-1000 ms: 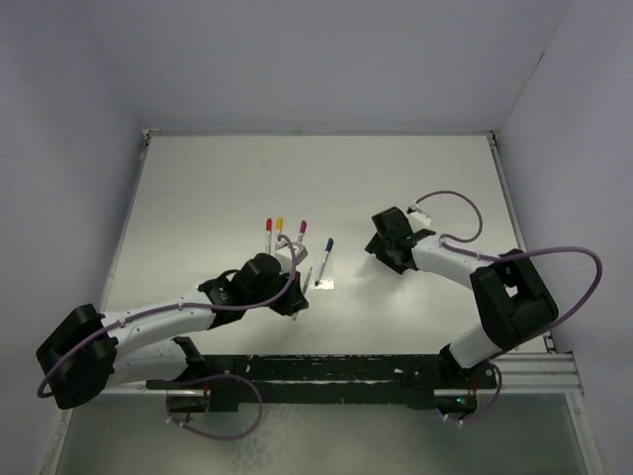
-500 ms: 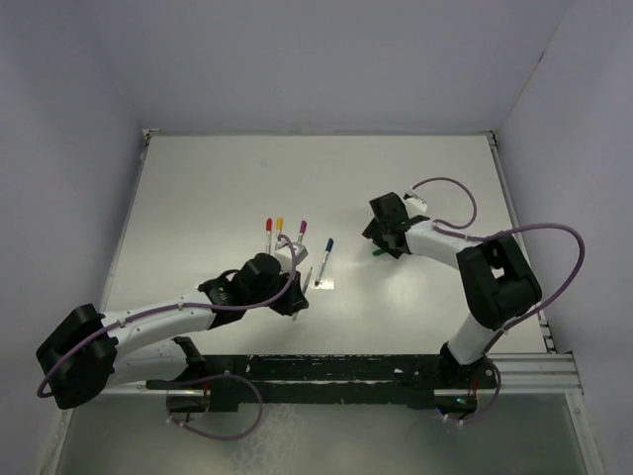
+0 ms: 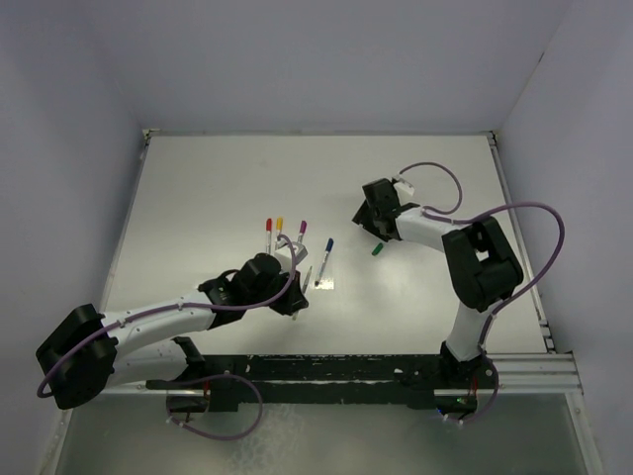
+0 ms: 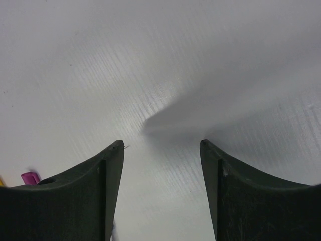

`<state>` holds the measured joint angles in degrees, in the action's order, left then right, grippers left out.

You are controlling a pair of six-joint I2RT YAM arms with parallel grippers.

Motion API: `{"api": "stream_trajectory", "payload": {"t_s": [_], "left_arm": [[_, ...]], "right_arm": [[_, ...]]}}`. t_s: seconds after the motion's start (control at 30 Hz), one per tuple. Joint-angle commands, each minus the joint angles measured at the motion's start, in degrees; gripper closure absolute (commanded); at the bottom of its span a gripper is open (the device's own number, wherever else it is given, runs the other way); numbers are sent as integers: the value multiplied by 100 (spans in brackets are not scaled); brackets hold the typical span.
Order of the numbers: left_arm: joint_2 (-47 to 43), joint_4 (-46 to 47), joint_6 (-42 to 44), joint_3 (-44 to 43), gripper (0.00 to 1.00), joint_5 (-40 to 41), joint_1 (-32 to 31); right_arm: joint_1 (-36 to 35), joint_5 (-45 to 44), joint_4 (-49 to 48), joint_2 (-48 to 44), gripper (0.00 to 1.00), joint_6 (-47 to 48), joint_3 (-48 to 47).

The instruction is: Insert the pens into the pen caps

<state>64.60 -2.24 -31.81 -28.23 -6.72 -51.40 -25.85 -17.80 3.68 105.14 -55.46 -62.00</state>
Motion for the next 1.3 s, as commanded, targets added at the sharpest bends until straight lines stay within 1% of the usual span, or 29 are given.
{"api": "stream_trajectory", "payload": {"t_s": [0.0, 0.1, 0.2, 0.37, 0.63, 0.77, 0.87, 1.17, 1.2, 1.27], "left_arm": [[-99, 298, 113, -9, 100, 30, 16], [-58, 353, 105, 10, 100, -16, 16], [-67, 359, 100, 5, 100, -39, 16], [-168, 360, 74, 8, 100, -40, 16], [-237, 406, 71, 28, 100, -38, 20], [-239, 421, 96, 23, 100, -70, 16], [-245, 421, 94, 34, 100, -79, 17], [-366, 363, 90, 42, 100, -101, 21], [-383, 349, 93, 43, 100, -110, 21], [-412, 316, 92, 30, 100, -102, 16]], "right_arm": [[1, -326, 635, -15, 35, 52, 347], [5, -607, 715, -70, 35, 220, 289], [54, -911, 1030, -15, 35, 326, 63], [294, -1188, 1404, -184, 35, 371, -60], [352, -951, 1594, -530, 39, 368, 285], [335, -669, 1350, -653, 41, 437, 683], [290, -493, 1221, -726, 42, 444, 783], [159, -354, 1165, -557, 42, 425, 481], [160, -340, 1180, -499, 42, 423, 243], [159, -302, 1224, -390, 42, 422, 102]]}}
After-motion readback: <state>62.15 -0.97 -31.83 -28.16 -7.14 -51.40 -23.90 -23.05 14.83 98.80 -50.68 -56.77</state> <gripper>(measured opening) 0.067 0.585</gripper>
